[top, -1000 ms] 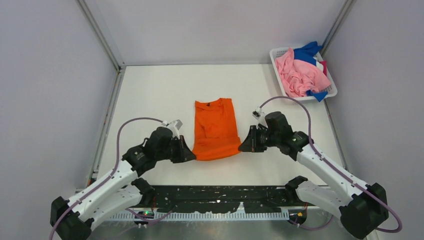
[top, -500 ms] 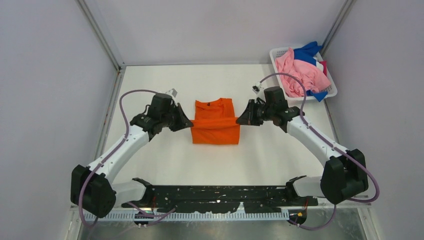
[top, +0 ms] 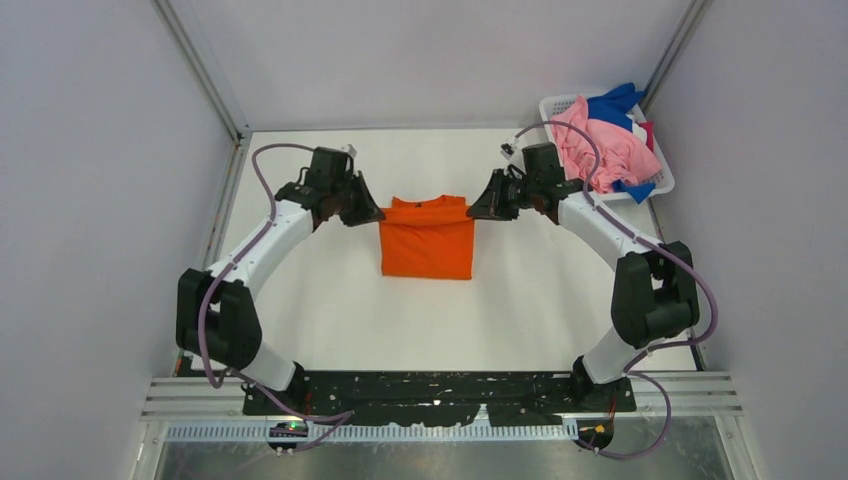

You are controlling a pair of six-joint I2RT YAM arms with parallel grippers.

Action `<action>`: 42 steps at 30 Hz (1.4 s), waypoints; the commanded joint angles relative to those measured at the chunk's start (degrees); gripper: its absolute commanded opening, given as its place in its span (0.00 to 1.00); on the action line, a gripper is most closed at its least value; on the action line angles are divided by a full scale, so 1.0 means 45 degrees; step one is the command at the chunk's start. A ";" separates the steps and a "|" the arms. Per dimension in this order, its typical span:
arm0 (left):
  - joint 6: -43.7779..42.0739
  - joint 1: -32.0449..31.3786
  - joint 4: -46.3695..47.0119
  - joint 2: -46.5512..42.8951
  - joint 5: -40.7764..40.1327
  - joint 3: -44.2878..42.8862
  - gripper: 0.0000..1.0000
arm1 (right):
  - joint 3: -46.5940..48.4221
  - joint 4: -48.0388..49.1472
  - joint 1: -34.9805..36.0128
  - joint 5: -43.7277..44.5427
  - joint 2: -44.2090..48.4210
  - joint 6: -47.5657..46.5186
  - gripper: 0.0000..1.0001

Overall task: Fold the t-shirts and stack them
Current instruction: Fold the long partially folded tshirt into a neat square

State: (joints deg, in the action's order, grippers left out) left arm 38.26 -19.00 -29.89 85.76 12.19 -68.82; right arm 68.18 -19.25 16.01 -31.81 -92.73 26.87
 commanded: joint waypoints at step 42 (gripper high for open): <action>0.1234 0.0805 0.2076 0.6276 0.3872 -0.5200 1.00 | 0.2556 0.3134 -0.0307 -0.2079 -0.3479 0.0841 0.95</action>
State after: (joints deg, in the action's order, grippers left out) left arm 42.24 -14.61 -25.39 113.08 27.64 -91.88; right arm 78.94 -10.26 13.04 -37.43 -111.02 29.61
